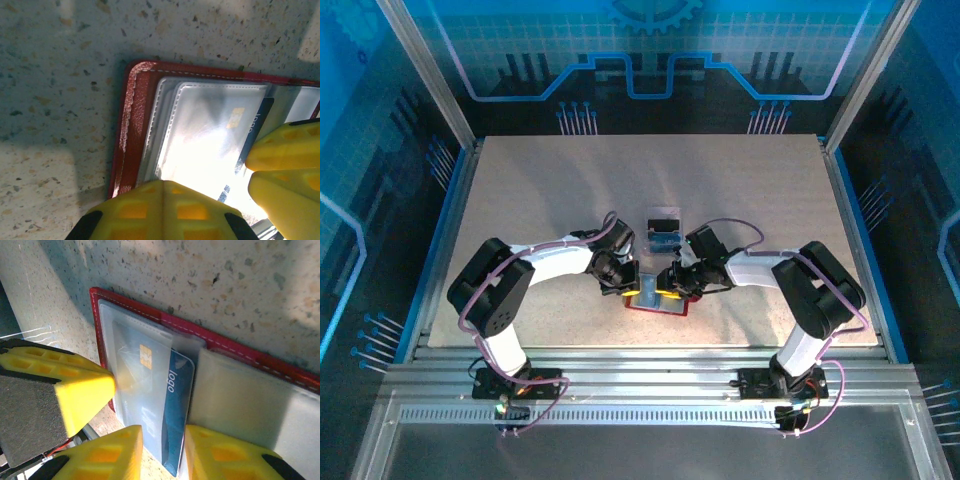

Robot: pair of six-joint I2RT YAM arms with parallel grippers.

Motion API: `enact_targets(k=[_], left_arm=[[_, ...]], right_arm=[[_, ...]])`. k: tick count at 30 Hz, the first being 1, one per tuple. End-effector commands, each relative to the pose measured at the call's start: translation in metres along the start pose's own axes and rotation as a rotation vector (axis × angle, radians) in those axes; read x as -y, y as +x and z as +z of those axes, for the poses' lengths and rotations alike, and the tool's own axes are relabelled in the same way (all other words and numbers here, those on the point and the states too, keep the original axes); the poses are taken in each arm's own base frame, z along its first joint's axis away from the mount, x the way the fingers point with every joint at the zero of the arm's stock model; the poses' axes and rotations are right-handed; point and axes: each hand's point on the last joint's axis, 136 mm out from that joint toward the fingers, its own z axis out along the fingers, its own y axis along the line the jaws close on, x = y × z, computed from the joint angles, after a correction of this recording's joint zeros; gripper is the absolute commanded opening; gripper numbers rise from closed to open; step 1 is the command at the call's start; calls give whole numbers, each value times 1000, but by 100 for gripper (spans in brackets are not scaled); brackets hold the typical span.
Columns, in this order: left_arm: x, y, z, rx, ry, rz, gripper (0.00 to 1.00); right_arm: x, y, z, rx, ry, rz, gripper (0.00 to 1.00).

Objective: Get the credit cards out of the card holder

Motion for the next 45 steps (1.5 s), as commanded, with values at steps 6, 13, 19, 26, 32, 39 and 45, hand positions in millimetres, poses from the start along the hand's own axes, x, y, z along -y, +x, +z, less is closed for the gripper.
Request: enact_targets(k=[6,13,19,26,32,39,45], left_arm=[[-22,17,13,-65,-82,-21,2],[-26,22,15,-76,-85,-25,1],[-26,24,16,-78,-80,-27,1],[-29,27,17,-84,-80,-30,1],[-31,28,18,-82,-79,-37,1],[-29,27,16,-76,-78,-37,1],[-29,26,13,-72,-84,-34,1]], right_arm=[[18,6,1,-29,71,23,28],[14,6,2,-35,90,5,28],[11,4,4,-34,89,5,27],[8,5,7,-38,82,4,26],[0,4,3,-27,55,-2,25],[-9,1,-3,1,29,-13,20],[-11,0,-4,6,16,-15,11]])
